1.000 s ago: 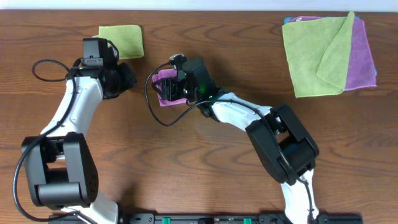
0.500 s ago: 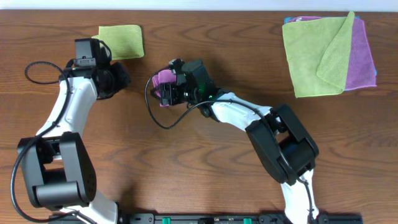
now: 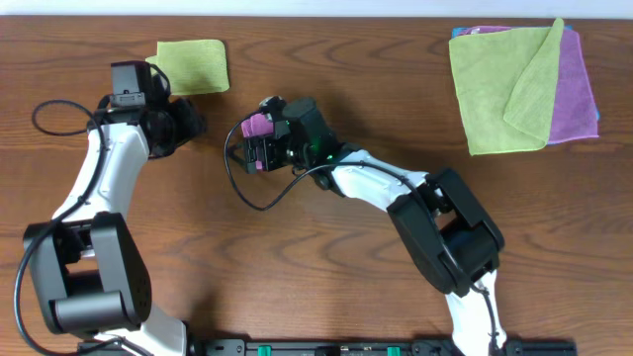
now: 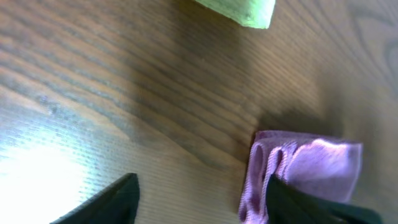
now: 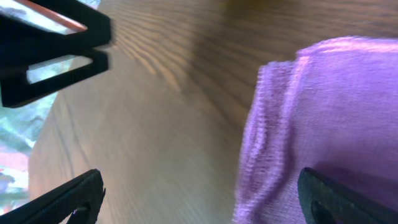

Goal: Fold the cloth
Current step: 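Release the left gripper and press the folded cloth with the right gripper, then withdraw the right gripper and grasp the folded pink cloth's left edge with the left gripper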

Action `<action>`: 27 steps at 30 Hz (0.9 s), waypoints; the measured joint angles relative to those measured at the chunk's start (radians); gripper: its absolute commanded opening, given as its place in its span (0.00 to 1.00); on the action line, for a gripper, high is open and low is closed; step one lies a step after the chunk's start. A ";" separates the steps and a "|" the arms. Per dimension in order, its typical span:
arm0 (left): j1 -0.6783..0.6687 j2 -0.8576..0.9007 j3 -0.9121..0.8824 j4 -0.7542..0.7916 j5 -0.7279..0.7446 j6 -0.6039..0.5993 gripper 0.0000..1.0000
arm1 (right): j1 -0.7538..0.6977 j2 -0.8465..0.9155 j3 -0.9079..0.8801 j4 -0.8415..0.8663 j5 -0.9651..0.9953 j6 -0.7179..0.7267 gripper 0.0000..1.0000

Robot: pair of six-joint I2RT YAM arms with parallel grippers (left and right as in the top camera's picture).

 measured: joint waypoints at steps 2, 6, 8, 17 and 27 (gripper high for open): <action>0.007 -0.015 0.000 -0.001 0.003 -0.003 0.89 | -0.020 -0.009 0.000 -0.029 0.002 -0.016 0.99; 0.016 -0.042 0.000 -0.013 0.021 -0.002 0.96 | -0.072 -0.067 0.000 -0.117 0.008 -0.069 0.99; 0.018 -0.052 0.001 -0.033 0.038 -0.005 0.95 | -0.101 -0.116 0.001 -0.190 0.010 -0.112 0.99; 0.020 -0.063 0.003 -0.111 0.122 -0.028 0.95 | -0.283 -0.364 0.015 -0.717 0.019 -0.376 0.99; 0.018 -0.064 -0.002 -0.136 0.181 -0.082 0.96 | -0.498 -0.778 -0.283 -0.940 0.076 -0.570 0.99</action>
